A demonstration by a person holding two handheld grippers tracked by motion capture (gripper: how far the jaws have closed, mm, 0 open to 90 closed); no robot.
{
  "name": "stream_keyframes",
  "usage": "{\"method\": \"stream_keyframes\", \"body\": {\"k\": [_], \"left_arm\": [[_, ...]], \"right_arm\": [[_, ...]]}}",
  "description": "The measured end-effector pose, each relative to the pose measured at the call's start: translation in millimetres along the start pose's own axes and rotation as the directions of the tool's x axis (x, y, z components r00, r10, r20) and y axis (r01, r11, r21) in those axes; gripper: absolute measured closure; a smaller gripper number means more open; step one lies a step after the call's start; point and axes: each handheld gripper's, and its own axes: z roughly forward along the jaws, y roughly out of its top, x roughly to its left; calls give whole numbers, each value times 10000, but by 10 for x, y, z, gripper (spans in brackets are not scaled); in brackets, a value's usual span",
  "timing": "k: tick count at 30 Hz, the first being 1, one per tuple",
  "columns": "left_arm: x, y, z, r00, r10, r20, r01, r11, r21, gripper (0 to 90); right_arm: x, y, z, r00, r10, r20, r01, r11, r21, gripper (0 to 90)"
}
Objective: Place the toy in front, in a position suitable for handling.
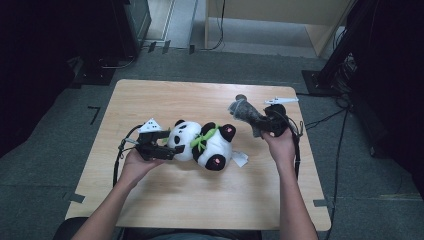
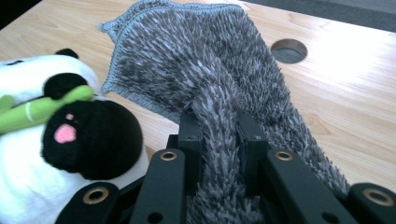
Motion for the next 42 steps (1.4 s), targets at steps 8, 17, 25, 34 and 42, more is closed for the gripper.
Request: {"method": "stream_keyframes", "body": {"k": [8, 17, 25, 34, 42], "left_arm": [[62, -110, 68, 9975, -135, -700, 163, 9991, 399, 17], [99, -183, 233, 9990, -339, -304, 351, 9987, 381, 7], [149, -240, 304, 9988, -495, -60, 496, 9984, 255, 0], [177, -332, 343, 9997, -205, 98, 205, 9998, 7, 0], [156, -354, 310, 9999, -59, -92, 58, 9999, -114, 200]], "right_arm": [[148, 103, -7, 9992, -248, -300, 241, 9994, -237, 767], [350, 207, -1, 9938, -612, -923, 558, 9966, -607, 767], [504, 293, 30, 9887, -1009, -1113, 947, 9937, -593, 765], [815, 416, 119, 9741, -1614, -1581, 1561, 9867, -455, 759], [1024, 484, 245, 9607, -2168, -1732, 2148, 9762, -305, 758]]}}
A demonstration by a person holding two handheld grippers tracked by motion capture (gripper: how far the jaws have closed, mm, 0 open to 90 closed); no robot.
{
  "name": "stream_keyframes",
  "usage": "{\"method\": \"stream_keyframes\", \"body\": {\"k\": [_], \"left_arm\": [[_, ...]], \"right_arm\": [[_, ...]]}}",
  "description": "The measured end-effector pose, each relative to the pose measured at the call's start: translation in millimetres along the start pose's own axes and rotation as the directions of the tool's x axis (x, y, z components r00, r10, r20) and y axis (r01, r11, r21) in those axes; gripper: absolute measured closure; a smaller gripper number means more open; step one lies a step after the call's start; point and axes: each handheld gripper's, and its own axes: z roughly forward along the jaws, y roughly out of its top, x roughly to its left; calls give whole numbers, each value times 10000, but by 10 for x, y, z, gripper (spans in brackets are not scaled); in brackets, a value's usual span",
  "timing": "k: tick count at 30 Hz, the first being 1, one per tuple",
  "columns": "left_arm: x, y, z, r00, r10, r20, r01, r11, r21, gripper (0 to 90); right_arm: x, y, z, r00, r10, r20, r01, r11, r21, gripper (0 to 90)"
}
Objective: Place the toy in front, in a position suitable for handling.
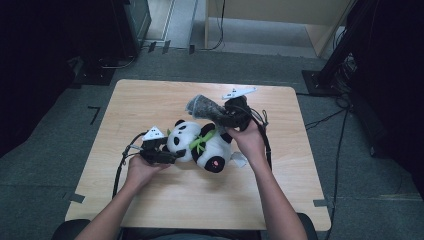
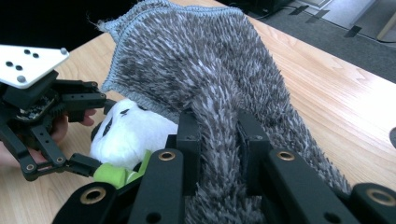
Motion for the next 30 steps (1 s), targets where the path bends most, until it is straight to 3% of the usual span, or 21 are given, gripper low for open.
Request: {"method": "stream_keyframes", "body": {"k": [3, 7, 11, 15, 18, 21, 25, 30], "left_arm": [[-39, 7, -20, 9995, 163, -258, -163, 9999, 7, 258], [-94, 40, -32, 9983, -126, -566, 132, 9999, 106, 328], [-114, 55, -45, 9979, -95, -640, 101, 9999, 89, 401], [-153, 80, -61, 9971, 69, -759, -64, 10000, 66, 428], [-204, 99, -86, 9944, 475, -944, -482, 9988, -43, 444], [-245, 118, -105, 9922, 603, -1088, -625, 9979, -168, 447], [-277, 135, -135, 9867, 893, -1361, -936, 9953, -259, 447], [-280, 138, -135, 9883, 639, -1387, -669, 9976, -170, 445]], "right_arm": [[17, 17, 35, 9999, -2, -124, 2, 10000, 43, 758], [68, 78, 111, 9993, -59, -379, 58, 10000, -27, 757], [104, 122, 160, 9985, -30, -539, 20, 9998, -180, 755], [129, 136, 170, 9981, -67, -618, 48, 9995, -304, 755], [165, 149, 148, 9975, -89, -707, 39, 9976, -694, 755], [228, 165, 148, 9963, -195, -832, 119, 9958, -911, 755], [323, 162, 232, 9939, -426, -1022, 351, 9966, -742, 755], [439, 90, 495, 9886, -532, -1409, 538, 9985, 7, 755]]}}
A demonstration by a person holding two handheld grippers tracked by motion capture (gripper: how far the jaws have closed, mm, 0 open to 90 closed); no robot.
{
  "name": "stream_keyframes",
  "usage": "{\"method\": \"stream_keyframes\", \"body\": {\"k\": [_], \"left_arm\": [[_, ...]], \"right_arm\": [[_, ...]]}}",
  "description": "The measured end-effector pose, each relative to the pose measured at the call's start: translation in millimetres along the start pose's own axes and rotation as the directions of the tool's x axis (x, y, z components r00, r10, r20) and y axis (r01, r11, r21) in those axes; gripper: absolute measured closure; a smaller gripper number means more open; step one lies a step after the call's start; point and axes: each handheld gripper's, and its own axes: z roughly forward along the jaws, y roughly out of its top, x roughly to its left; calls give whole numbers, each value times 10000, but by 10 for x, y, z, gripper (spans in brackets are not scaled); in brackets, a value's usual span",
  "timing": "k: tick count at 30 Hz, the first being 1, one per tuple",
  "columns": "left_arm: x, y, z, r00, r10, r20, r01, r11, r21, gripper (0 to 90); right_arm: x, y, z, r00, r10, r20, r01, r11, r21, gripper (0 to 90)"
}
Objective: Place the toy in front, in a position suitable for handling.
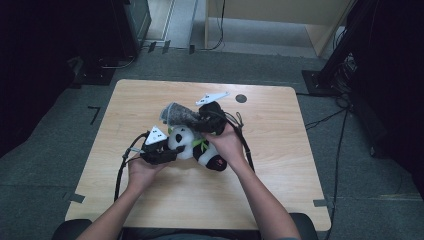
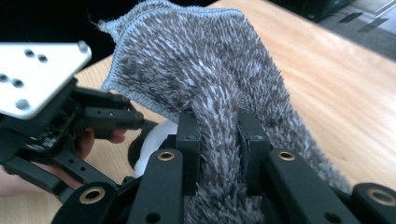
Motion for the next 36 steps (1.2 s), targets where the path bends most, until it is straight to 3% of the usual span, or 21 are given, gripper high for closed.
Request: {"method": "stream_keyframes", "body": {"k": [1, 2, 6, 7, 11, 12, 15, 17, 20, 36], "left_arm": [[0, 0, 0, 10000, 0, 0, 0, 10000, 0, 444], [12, -5, 9, 9999, -146, -29, 147, 9998, 142, 444], [45, -33, 39, 9990, -455, 23, 454, 9985, 305, 445], [62, -43, 61, 9982, -590, 64, 586, 9970, 508, 445], [84, -52, 66, 9978, -659, 114, 651, 9962, 583, 443], [88, -55, 67, 9979, -632, 146, 622, 9964, 584, 438], [103, -67, 71, 9973, -688, 242, 673, 9961, 567, 432], [117, -73, 71, 9969, -724, 318, 705, 9958, 576, 427], [148, -81, 75, 9937, -994, 516, 961, 9934, 625, 413], [150, -81, 78, 9916, -1159, 571, 1120, 9914, 678, 389]], "right_arm": [[0, 0, 0, 10000, 0, 0, 0, 10000, 0, 755], [20, -32, 121, 9998, -158, -100, 161, 9992, 359, 754], [-8, -64, 204, 9997, -216, -77, 219, 9989, 421, 760], [-43, -82, 239, 9996, -257, 132, 249, 9981, 562, 764], [-142, -123, 290, 9994, -71, 339, 49, 9979, 647, 766], [-170, -130, 291, 9995, 59, 303, -78, 9979, 641, 766], [-240, -147, 282, 9970, 113, 767, -183, 9956, 922, 767], [-301, -166, 281, 9978, 341, 571, -391, 9954, 877, 767], [-343, -186, 283, 9964, 486, 693, -554, 9935, 992, 768], [-520, -218, 228, 9896, 599, 1304, -748, 9908, 1124, 766]]}}
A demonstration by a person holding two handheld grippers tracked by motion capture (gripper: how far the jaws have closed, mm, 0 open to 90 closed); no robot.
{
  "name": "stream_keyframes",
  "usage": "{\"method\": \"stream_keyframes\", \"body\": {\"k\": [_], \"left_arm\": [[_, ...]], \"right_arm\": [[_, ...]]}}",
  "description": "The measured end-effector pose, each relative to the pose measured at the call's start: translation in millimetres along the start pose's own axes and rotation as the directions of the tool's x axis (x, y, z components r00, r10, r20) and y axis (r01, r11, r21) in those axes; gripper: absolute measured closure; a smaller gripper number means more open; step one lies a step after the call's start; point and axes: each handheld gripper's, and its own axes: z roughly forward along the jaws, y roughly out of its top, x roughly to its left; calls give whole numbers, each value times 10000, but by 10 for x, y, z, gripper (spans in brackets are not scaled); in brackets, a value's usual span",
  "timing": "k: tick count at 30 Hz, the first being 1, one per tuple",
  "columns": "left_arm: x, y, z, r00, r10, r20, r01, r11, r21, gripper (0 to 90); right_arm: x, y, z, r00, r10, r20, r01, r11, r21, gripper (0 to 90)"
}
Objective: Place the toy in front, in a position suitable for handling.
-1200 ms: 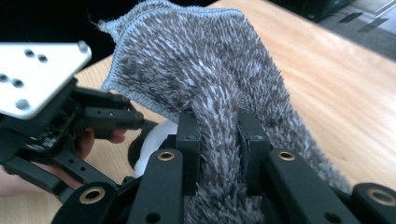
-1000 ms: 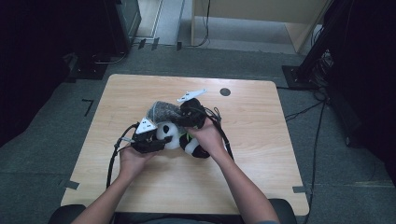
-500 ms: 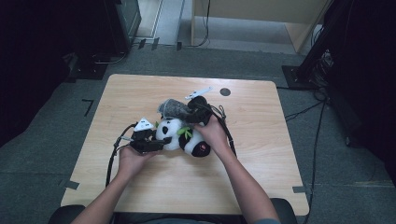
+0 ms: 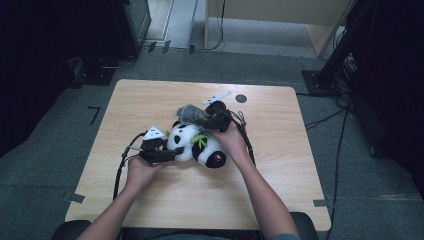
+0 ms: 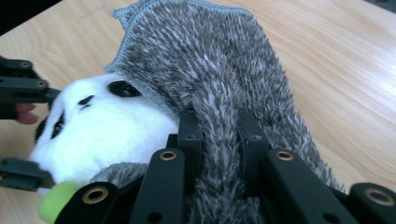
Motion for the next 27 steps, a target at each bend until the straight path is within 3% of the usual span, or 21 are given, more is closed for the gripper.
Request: {"method": "stream_keyframes", "body": {"k": [5, 6, 12, 17, 19, 23, 27], "left_arm": [[11, -4, 1, 10000, -52, 34, 52, 10000, 72, 368], [15, -5, 1, 9999, -101, 52, 100, 9999, 100, 355], [24, -9, -2, 9999, -74, 123, 73, 9999, 139, 338], [33, -18, -5, 9998, -45, 176, 42, 9999, 152, 311], [33, -22, -5, 9998, -28, 195, 25, 9999, 147, 292], [36, -26, -5, 9997, 6, 230, -9, 9999, 111, 274], [39, -37, -1, 9996, -121, 260, 122, 9999, -43, 255]], "right_arm": [[-130, -7, -119, 9985, 524, 174, -521, 9985, -161, 766], [-184, -11, -182, 9964, 701, 471, -695, 9975, -147, 768], [-330, -49, -290, 9908, 1082, 808, -1063, 9940, -273, 769], [-390, -25, -541, 9872, 1188, 1061, -1051, 9864, -1264, 773], [-345, 27, -673, 9894, 1151, 887, -990, 9807, -1686, 772], [-234, 89, -741, 9943, 894, 578, -759, 9758, -2049, 771], [96, 211, -688, 9999, -31, 121, 56, 9774, -2112, 770]]}}
